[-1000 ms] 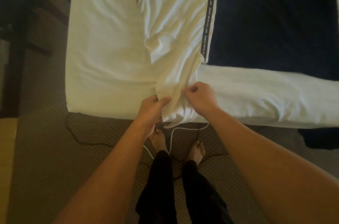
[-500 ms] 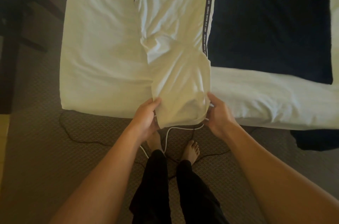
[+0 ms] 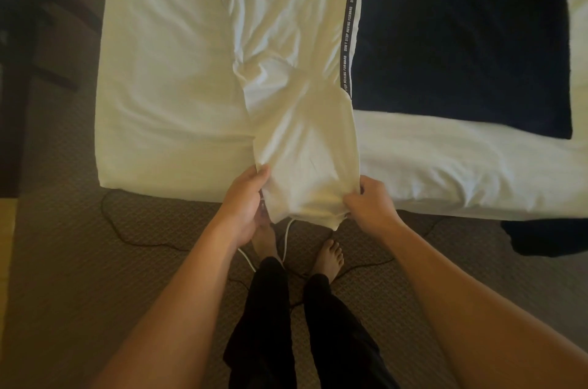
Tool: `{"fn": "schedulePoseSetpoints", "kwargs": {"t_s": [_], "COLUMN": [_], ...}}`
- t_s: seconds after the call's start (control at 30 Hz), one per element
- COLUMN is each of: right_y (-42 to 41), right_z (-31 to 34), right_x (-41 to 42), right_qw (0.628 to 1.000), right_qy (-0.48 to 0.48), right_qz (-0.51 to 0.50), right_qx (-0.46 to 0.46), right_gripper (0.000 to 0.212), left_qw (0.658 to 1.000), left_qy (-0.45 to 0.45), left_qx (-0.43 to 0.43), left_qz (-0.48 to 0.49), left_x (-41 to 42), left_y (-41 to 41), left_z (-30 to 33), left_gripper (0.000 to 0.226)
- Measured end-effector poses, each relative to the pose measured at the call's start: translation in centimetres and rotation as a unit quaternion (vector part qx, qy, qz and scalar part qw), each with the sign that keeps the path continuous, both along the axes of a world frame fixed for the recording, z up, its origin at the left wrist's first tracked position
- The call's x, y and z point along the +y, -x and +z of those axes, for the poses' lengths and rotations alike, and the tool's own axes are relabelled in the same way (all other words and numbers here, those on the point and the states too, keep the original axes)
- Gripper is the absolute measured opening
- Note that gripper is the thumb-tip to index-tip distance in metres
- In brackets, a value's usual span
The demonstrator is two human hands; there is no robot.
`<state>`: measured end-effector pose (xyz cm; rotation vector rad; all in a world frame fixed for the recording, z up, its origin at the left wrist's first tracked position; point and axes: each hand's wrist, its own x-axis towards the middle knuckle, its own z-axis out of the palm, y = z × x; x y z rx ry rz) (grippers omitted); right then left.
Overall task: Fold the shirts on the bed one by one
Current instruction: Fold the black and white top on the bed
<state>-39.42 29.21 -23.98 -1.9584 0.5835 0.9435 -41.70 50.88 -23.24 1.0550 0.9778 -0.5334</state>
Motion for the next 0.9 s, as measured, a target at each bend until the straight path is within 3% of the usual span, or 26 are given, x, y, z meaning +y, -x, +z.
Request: {"fn": "schedulePoseSetpoints", "kwargs": {"t_s": [0.13,0.23,0.33,0.43,0.53,0.67,0.77,0.9], "right_y": [0.1,0.0,0.3,0.2,0.0,1.0,1.9,2.7], "right_z": [0.5,1.1,0.8,1.5,1.8,1.4,0.7,-0.1], "right_x": [0.8,1.6,2.0,2.6,2.7,1.7,0.8,0.4], "right_qw": [0.989,0.952,0.93,0.912,0.93,0.994,0.999,0.997], "right_qy": [-0.06,-0.153,-0.165,-0.194,-0.211,-0.077,-0.014,0.055], "right_qz": [-0.131,-0.265,-0.327,-0.355,-0.296,-0.075,-0.014,0.045], "right_qx": [0.023,0.026,0.029,0.061,0.049,0.023,0.025,0.025], "right_gripper": [0.028,0.041,0.037,0.038,0.049,0.032,0.021,0.018], "left_qw": [1.0,0.997,0.986,0.967,0.975,0.986,0.985,0.986], "left_qy": [-0.018,0.05,0.037,0.022,0.05,0.074,0.064,0.06], "left_qx": [-0.011,-0.053,-0.06,-0.072,-0.094,-0.07,-0.066,-0.074], "left_qz": [-0.014,0.001,-0.153,-0.244,-0.193,-0.135,-0.149,-0.139], "left_x": [-0.4,-0.1,-0.3,-1.0,-1.0,-1.3,-1.7,-2.6], "left_y": [0.5,0.8,1.4,2.1,2.2,2.2,2.5,3.3], "left_z": [0.0,-0.1,0.0,-0.6,-0.9,-0.8,0.0,0.4], "left_gripper": [0.026,0.041,0.065,0.061,0.054,0.039,0.027,0.032]}}
